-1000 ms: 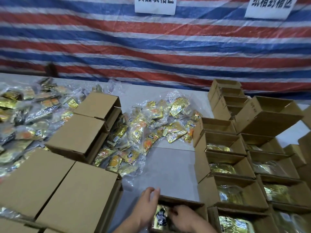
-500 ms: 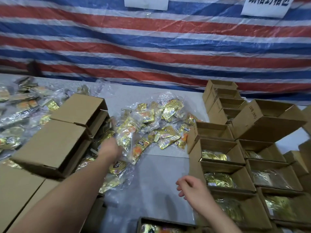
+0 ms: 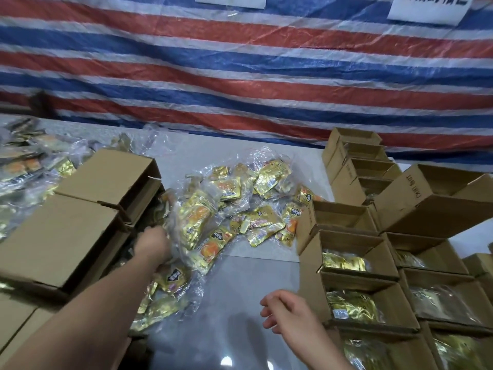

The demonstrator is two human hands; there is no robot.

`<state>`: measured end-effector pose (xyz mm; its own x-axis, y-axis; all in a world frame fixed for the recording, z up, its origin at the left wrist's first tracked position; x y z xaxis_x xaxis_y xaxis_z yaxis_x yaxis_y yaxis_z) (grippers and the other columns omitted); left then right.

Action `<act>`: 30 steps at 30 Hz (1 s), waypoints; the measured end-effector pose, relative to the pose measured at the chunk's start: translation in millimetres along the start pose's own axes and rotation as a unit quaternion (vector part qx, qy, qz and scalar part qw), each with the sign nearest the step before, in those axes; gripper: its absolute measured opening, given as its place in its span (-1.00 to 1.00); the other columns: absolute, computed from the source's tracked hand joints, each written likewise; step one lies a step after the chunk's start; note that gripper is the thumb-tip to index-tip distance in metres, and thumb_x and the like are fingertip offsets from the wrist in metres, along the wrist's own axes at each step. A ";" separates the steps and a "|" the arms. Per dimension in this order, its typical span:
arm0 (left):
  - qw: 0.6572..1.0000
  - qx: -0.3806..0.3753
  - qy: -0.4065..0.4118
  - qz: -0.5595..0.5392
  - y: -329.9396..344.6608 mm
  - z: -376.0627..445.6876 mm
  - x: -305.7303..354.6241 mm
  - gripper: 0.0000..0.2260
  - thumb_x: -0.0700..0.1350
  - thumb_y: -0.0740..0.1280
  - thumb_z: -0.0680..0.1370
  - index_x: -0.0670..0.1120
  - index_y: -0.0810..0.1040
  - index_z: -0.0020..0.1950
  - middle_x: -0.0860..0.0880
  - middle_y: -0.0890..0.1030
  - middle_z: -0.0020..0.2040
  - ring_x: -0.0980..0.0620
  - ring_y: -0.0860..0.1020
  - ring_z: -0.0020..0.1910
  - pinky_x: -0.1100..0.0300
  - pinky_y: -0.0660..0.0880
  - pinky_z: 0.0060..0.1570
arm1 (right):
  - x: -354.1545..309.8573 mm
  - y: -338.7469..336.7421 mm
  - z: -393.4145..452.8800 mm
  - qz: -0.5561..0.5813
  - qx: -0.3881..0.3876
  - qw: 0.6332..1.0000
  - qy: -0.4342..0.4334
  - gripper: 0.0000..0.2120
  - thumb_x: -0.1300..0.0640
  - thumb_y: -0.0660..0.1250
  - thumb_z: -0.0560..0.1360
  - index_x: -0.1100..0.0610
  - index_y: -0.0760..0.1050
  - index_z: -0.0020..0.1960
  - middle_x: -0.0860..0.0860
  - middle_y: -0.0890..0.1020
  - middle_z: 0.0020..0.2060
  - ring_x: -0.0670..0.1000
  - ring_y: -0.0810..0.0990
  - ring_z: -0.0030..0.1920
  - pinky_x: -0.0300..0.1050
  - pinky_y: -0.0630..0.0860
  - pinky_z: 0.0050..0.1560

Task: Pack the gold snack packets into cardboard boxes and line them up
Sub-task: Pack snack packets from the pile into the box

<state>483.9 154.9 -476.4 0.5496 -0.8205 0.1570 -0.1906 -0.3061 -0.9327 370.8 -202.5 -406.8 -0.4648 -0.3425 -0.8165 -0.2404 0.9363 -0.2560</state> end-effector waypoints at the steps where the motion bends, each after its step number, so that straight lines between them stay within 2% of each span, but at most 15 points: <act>1: 1.000 0.000 0.010 0.000 -5.1 -6.6 2.1 -0.86 -0.23 0.21 0.54 -0.15 0.56 -0.02 -0.14 0.59 -0.02 -0.13 0.58 -0.06 -0.01 0.59 -0.01 | -1.6 4.7 0.5 -0.001 -0.007 1.000 0.002 -0.76 0.19 0.25 0.59 0.11 0.60 -0.21 -0.01 0.64 -0.35 -0.06 0.57 -0.36 -0.26 0.44 -0.28; 4: 0.999 0.016 0.028 -0.040 -26.3 -27.3 3.5 -0.84 -0.23 0.20 0.55 -0.09 0.51 -0.20 -0.03 0.56 -0.24 -0.02 0.55 -0.26 0.11 0.51 -0.27 | -10.2 16.0 1.3 0.000 -0.019 1.000 -0.002 -0.76 0.17 0.25 0.58 0.11 0.60 -0.22 0.00 0.65 -0.35 -0.04 0.59 -0.36 -0.23 0.44 -0.27; 6: 0.996 0.028 0.043 -0.076 -39.8 -40.2 3.3 -0.77 -0.19 0.16 0.58 -0.10 0.50 -0.24 -0.05 0.58 -0.26 -0.04 0.54 -0.28 0.15 0.44 -0.28 | -19.3 21.7 0.0 0.015 -0.020 1.000 -0.008 -0.76 0.20 0.24 0.58 0.13 0.60 -0.22 0.00 0.64 -0.38 -0.03 0.58 -0.38 -0.25 0.43 -0.33; 9: 0.984 0.065 0.058 -0.153 -62.7 -65.0 2.8 -0.64 -0.03 0.12 0.66 -0.13 0.56 -0.21 -0.09 0.62 -0.23 -0.07 0.56 -0.25 0.12 0.46 -0.23 | -33.3 34.7 -7.1 0.030 -0.038 0.999 -0.008 -0.75 0.19 0.20 0.59 0.14 0.59 -0.19 -0.02 0.63 -0.38 -0.04 0.57 -0.39 -0.27 0.42 -0.38; 11: 0.968 0.084 0.074 -0.226 -76.6 -82.0 4.2 -0.58 0.04 0.15 0.66 -0.11 0.52 -0.33 -0.05 0.58 -0.35 -0.03 0.53 -0.34 0.11 0.46 -0.28 | -41.1 42.2 -14.1 0.038 -0.042 0.998 -0.004 -0.76 0.18 0.20 0.59 0.14 0.59 -0.18 -0.04 0.62 -0.38 -0.07 0.56 -0.39 -0.29 0.42 -0.40; 14: 0.941 0.088 0.098 -0.311 -94.5 -109.5 10.2 -0.51 0.09 0.22 0.63 -0.09 0.41 -0.46 0.01 0.44 -0.53 0.07 0.39 -0.50 0.19 0.35 -0.39 | -54.1 45.5 -21.4 0.022 -0.017 0.999 -0.033 -0.76 0.12 0.22 0.61 0.10 0.57 -0.19 -0.06 0.60 -0.31 -0.10 0.55 -0.29 -0.35 0.42 -0.30; 17: 0.915 0.060 0.119 -0.382 -103.8 -138.9 22.1 -0.51 0.11 0.26 0.61 -0.22 0.53 -0.38 -0.09 0.52 -0.48 0.09 0.44 -0.50 0.21 0.46 -0.42 | -68.2 45.0 -25.8 0.008 0.009 0.998 -0.058 -0.81 0.02 0.23 0.62 0.04 0.53 -0.11 -0.06 0.60 -0.15 -0.13 0.54 -0.13 -0.41 0.42 -0.18; 18: 0.909 0.046 0.126 -0.395 -105.4 -148.7 29.7 -0.52 0.12 0.26 0.60 -0.24 0.56 -0.33 -0.06 0.54 -0.48 0.12 0.44 -0.51 0.27 0.46 -0.47 | -70.1 47.0 -25.8 0.028 0.003 0.999 -0.045 -0.83 -0.02 0.21 0.63 0.01 0.51 -0.04 -0.02 0.61 -0.04 -0.10 0.56 -0.01 -0.34 0.46 -0.03; 20: 0.898 0.034 0.140 -0.416 -109.8 -166.6 45.9 -0.53 0.13 0.27 0.59 -0.22 0.59 -0.31 0.00 0.56 -0.47 0.13 0.45 -0.52 0.33 0.43 -0.51 | -67.1 57.9 -25.7 0.110 -0.042 0.993 0.016 -0.79 -0.12 0.14 0.65 -0.02 0.44 0.10 0.08 0.56 0.14 0.08 0.54 0.21 -0.01 0.48 0.22; 22: 0.874 0.029 0.135 -0.466 -113.6 -178.6 57.8 -0.57 0.11 0.28 0.59 -0.18 0.64 -0.29 0.01 0.65 -0.39 0.11 0.59 -0.45 0.28 0.47 -0.45 | -61.8 70.8 -29.7 0.219 -0.095 0.968 0.078 -0.63 -0.24 0.10 0.63 -0.02 0.48 0.20 0.04 0.60 0.11 0.13 0.59 0.13 0.11 0.56 0.13; 24: 0.848 0.020 0.119 -0.516 -116.3 -186.7 65.0 -0.62 0.07 0.28 0.60 -0.15 0.66 -0.27 -0.01 0.69 -0.32 0.05 0.67 -0.32 0.24 0.49 -0.41 | -53.6 76.5 -30.0 0.280 -0.111 0.948 0.101 -0.52 -0.32 0.13 0.58 0.00 0.60 0.16 0.05 0.71 -0.05 0.07 0.68 -0.11 -0.01 0.61 -0.17; 25: 0.842 0.019 0.114 -0.526 -117.2 -190.0 67.5 -0.62 0.06 0.28 0.61 -0.14 0.66 -0.26 -0.03 0.69 -0.31 0.02 0.68 -0.29 0.23 0.49 -0.40 | -46.4 77.0 -29.8 0.304 -0.099 0.941 0.112 -0.52 -0.32 0.16 0.56 0.02 0.59 0.16 0.05 0.73 -0.12 0.06 0.69 -0.16 -0.04 0.59 -0.24; 27: 0.838 0.016 0.109 -0.534 -116.8 -196.6 70.7 -0.63 0.04 0.25 0.63 -0.15 0.65 -0.24 -0.05 0.69 -0.29 -0.02 0.68 -0.26 0.23 0.50 -0.38 | -30.3 78.6 -26.6 0.371 -0.064 0.916 0.140 -0.44 -0.27 0.17 0.58 0.17 0.46 0.31 0.07 0.70 -0.03 0.09 0.64 -0.06 -0.01 0.56 -0.16; 29: 0.834 0.010 0.105 -0.541 -114.6 -204.3 72.5 -0.63 0.04 0.23 0.63 -0.17 0.64 -0.21 -0.06 0.69 -0.29 -0.02 0.67 -0.26 0.23 0.50 -0.36 | -21.4 83.0 -21.6 0.424 -0.040 0.892 0.152 -0.40 -0.24 0.16 0.60 0.16 0.30 0.46 0.14 0.54 0.19 0.13 0.55 0.08 0.04 0.49 -0.04; 30: 0.832 0.008 0.101 -0.546 -113.9 -207.8 72.1 -0.62 0.04 0.22 0.64 -0.18 0.64 -0.19 -0.06 0.69 -0.30 0.00 0.67 -0.27 0.24 0.49 -0.36 | -22.5 87.0 -20.0 0.439 -0.042 0.886 0.146 -0.40 -0.25 0.16 0.59 0.14 0.29 0.46 0.13 0.51 0.20 0.13 0.55 0.08 0.02 0.49 -0.06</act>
<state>376.2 30.3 -291.4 0.2397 -0.1224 0.9631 0.3436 -0.9171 -0.2021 343.3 -114.8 -400.4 -0.7018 0.4969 -0.5105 0.2656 0.8474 0.4597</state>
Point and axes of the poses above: each hand's wrist, its own z-axis towards the middle knuckle, its own y-axis out of the palm, x = y × z, the point moved 9 cm from there along z, towards the middle knuckle
